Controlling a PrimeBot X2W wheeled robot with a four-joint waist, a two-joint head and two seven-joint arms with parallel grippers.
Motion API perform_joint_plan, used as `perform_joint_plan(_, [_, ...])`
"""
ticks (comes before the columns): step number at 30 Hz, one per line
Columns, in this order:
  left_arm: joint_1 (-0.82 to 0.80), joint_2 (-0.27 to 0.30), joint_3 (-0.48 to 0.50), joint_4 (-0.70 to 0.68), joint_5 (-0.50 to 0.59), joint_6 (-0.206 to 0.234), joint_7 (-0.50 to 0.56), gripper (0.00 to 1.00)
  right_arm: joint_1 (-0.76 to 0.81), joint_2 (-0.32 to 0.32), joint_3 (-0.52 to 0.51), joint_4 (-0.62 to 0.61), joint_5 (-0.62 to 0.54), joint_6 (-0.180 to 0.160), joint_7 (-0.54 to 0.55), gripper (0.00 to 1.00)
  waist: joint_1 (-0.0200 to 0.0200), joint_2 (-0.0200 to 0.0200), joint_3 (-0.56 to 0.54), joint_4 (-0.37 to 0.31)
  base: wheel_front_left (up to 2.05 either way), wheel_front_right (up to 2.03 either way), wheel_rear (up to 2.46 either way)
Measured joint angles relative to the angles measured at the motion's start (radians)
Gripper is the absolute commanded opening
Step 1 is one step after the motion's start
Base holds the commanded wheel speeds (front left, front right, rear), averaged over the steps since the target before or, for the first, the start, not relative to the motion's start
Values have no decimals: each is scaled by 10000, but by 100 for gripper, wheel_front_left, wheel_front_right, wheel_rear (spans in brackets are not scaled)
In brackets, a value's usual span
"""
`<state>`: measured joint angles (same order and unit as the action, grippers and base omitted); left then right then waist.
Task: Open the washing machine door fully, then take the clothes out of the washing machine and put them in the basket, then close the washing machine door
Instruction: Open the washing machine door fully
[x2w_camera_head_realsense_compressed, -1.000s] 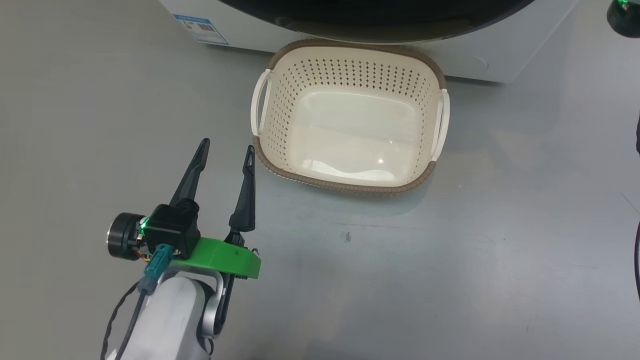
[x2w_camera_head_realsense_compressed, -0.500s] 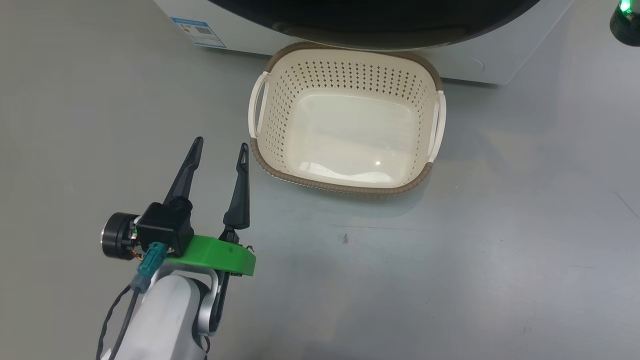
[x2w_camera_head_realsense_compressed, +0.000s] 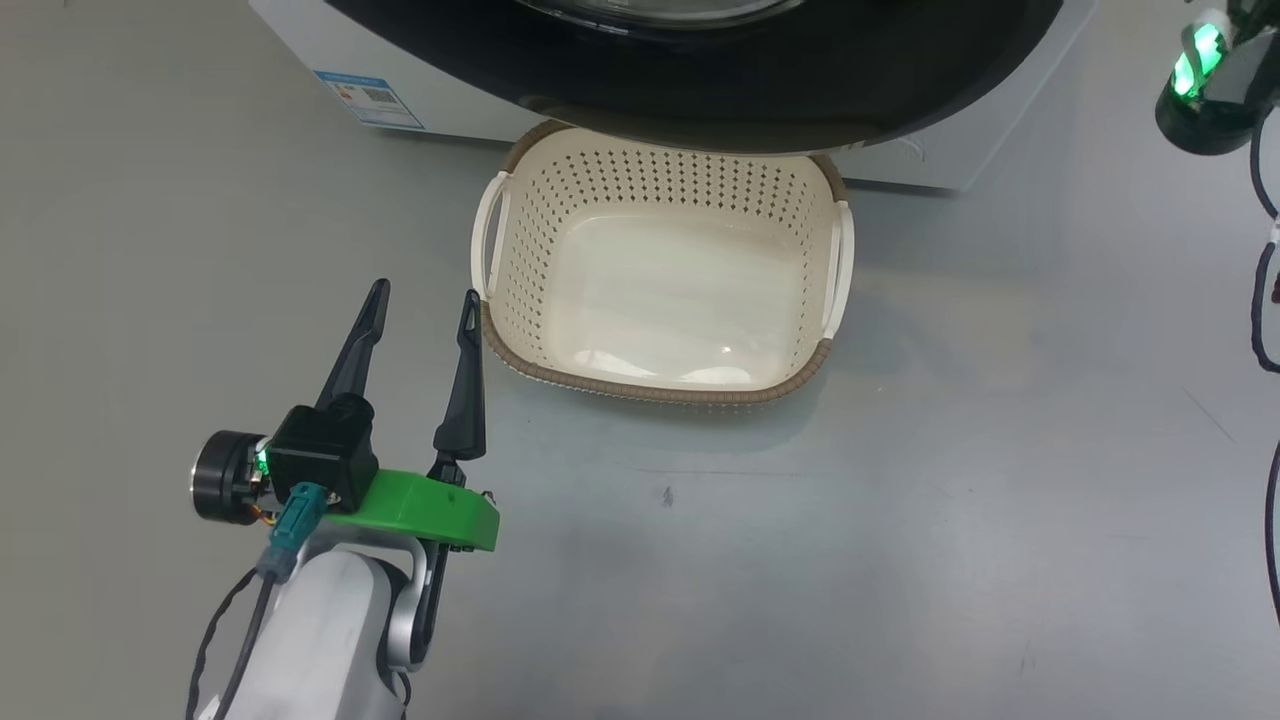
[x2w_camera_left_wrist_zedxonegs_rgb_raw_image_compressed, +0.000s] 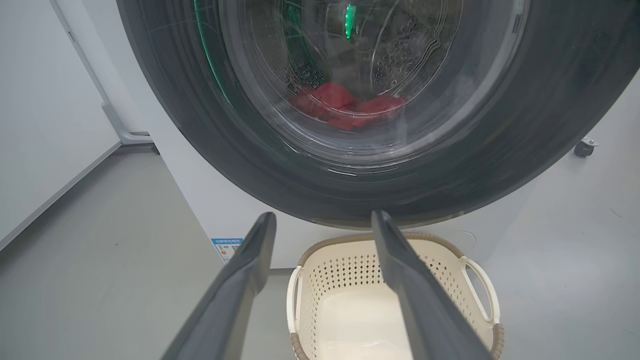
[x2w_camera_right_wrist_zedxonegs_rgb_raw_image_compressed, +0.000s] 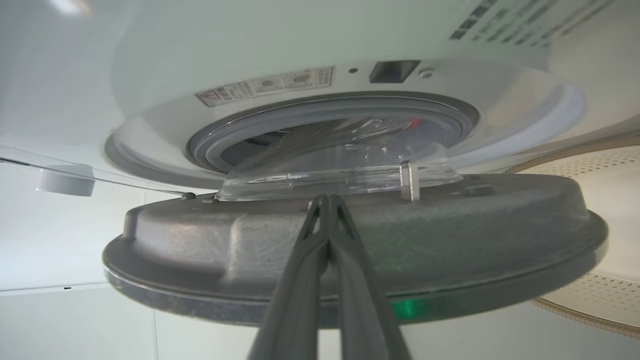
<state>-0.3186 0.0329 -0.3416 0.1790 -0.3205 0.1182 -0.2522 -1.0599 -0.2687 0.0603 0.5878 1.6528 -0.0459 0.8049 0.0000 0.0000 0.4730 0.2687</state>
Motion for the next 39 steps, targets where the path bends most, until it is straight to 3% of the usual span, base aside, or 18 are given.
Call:
perform_joint_plan(20, [64,0,61,345,69,0,0,100,1566,541,182,-384,589,715,938,0,0,0,-763,-403,0,0,0])
perform_joint_plan(39, [538,2,73,700,69,0,0,100,3172,1335,746,-819,867,966,1505,0,0,0,-1807,-523,0,0,0])
